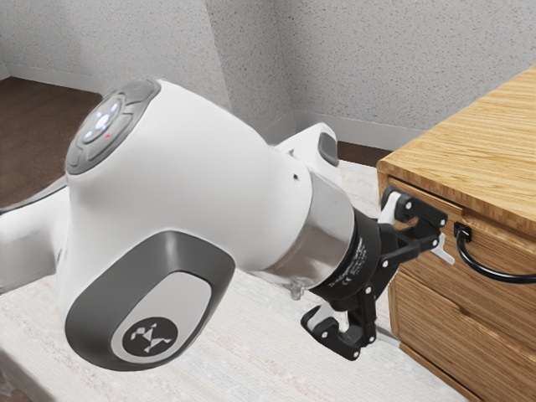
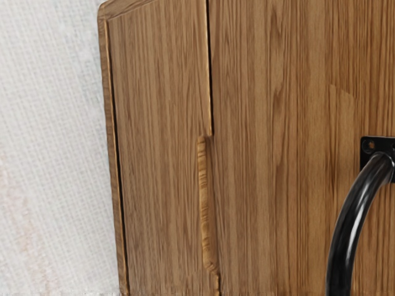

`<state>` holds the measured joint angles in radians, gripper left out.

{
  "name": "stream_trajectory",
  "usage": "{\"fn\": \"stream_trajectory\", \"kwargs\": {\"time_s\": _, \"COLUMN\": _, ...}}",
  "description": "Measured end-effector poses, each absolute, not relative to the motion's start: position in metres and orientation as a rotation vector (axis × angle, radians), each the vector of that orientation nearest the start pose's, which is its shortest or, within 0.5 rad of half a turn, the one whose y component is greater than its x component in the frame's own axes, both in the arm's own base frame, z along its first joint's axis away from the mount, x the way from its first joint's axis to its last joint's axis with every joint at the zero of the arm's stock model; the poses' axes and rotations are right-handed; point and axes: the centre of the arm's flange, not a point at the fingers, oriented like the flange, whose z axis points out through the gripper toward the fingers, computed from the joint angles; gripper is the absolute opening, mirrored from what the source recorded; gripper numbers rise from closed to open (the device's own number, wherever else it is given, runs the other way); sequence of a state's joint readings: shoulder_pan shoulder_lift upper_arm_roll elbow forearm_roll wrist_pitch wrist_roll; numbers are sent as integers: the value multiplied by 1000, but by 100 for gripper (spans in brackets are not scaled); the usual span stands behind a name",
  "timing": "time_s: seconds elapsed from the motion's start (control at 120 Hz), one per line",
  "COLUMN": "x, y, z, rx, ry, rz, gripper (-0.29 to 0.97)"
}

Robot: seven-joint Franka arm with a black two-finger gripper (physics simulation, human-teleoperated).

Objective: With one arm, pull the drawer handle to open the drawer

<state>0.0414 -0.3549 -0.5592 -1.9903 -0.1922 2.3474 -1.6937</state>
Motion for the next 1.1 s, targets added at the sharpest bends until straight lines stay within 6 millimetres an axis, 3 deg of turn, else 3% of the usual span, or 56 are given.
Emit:
{"fn": "stream_trajectory", "kwargs": {"time_s": 0.083, "x": 421, "y": -302, "z": 658, "rx": 2041, "ry": 1472, "rz": 398, "gripper": 68}}
{"fn": "stream_trajectory", "kwargs": {"time_s": 0.192, "x": 436, "y": -294, "z": 656, "rx": 1998, "ry": 1522, "rz": 390, "gripper": 68}}
{"fn": "stream_trajectory", "kwargs": {"time_s": 0.458, "x": 453, "y": -312, "z": 652, "rx": 1994, "ry": 1522, "rz": 363, "gripper": 68}}
{"fn": "stream_trajectory", "kwargs": {"time_s": 0.633, "x": 472, "y": -312, "z": 643, "rx": 1998, "ry": 1541, "rz": 354, "gripper": 68}}
{"fn": "stream_trajectory", "kwargs": {"time_s": 0.85, "x": 466, "y": -321, "z": 647, "rx": 1994, "ry": 1535, "rz": 363, "gripper": 68}}
{"fn": "stream_trajectory", "kwargs": {"time_s": 1.1, "x": 464, "y": -322, "z": 632, "rx": 1994, "ry": 1572, "rz": 345, "gripper": 68}}
